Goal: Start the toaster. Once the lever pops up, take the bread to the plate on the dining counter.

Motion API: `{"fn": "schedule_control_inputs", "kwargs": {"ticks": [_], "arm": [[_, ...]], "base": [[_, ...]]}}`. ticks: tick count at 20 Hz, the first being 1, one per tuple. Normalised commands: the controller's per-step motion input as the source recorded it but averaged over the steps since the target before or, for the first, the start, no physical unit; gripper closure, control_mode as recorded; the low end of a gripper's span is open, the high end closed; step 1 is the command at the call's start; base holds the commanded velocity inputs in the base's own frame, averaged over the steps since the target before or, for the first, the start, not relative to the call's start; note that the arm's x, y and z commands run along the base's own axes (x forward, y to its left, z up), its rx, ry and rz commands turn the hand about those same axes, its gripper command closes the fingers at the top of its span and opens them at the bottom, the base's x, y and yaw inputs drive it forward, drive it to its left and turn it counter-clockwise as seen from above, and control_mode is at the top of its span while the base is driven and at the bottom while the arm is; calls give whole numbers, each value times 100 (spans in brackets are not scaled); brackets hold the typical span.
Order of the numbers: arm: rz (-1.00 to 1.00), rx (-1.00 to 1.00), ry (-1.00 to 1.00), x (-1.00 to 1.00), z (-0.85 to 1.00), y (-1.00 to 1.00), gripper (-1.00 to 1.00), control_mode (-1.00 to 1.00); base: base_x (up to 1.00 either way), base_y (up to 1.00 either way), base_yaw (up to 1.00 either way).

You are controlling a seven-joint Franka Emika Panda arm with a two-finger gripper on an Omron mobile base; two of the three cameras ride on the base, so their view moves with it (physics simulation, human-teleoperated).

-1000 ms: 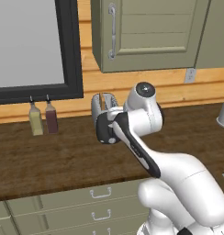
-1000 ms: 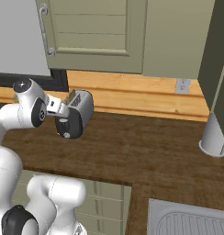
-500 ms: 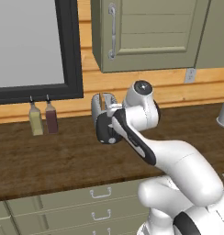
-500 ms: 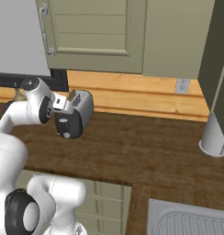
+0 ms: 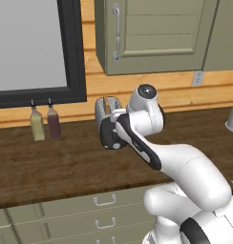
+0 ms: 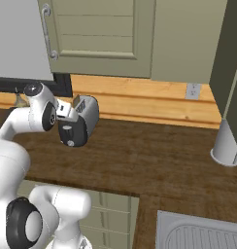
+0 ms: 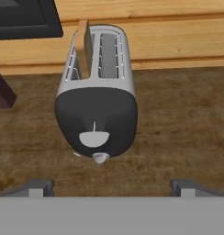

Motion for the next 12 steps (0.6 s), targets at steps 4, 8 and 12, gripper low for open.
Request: {"fn": "schedule_control_inputs", "kwargs": {"ticks": [4,8,12], "arm": [[0,0,0,3,-50,0,-100,-100],[0,0,0,30,-6,0,-100,-100],[0,0,0,42,0,0,-100,-100]], "base": [[0,0,0],[0,0,0],[0,0,0]]}}
